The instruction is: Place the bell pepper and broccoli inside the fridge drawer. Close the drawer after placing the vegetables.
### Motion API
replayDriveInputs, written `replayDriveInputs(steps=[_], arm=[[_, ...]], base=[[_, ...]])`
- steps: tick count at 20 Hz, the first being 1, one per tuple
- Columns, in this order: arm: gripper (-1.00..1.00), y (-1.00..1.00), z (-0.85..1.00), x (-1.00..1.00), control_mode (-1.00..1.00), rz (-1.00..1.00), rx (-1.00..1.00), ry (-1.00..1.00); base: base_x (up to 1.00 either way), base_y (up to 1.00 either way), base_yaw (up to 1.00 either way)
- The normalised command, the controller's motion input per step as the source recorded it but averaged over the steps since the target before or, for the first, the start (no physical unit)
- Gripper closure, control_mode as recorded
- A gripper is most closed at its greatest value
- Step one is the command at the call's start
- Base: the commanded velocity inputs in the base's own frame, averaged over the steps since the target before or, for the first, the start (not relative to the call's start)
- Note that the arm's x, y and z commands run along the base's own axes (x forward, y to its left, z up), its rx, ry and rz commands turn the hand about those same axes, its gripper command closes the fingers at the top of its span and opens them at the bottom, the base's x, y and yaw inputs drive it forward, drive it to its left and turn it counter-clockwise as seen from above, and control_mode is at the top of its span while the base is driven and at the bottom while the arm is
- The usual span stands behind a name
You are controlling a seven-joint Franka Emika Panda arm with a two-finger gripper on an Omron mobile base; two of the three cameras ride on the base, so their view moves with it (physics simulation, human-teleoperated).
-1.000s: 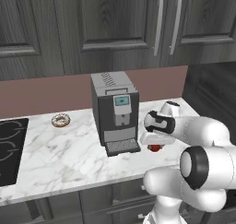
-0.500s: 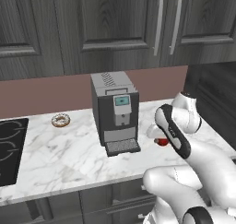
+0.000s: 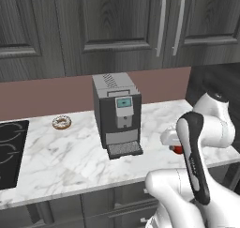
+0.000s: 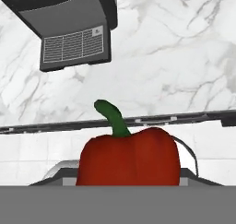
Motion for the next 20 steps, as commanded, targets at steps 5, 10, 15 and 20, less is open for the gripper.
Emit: replayDriveInputs(steps=[5, 10, 15, 20], arm=[[1.00, 0.14, 0.53, -0.74, -1.00, -0.07, 0.00, 0.00], [1.00, 0.17, 0.00, 0.00, -1.00, 0.00, -0.03, 0.02], [1.00, -0.02, 0.01, -0.08, -1.00, 0.00, 0.00, -0.06], [1.00, 0.00, 0.01, -0.24, 1.00, 0.00, 0.00, -0.06]], base=[[0.00, 0.00, 0.00], [0.00, 0.00, 0.00], [0.00, 0.00, 0.00], [-0.59, 0.37, 0.00]])
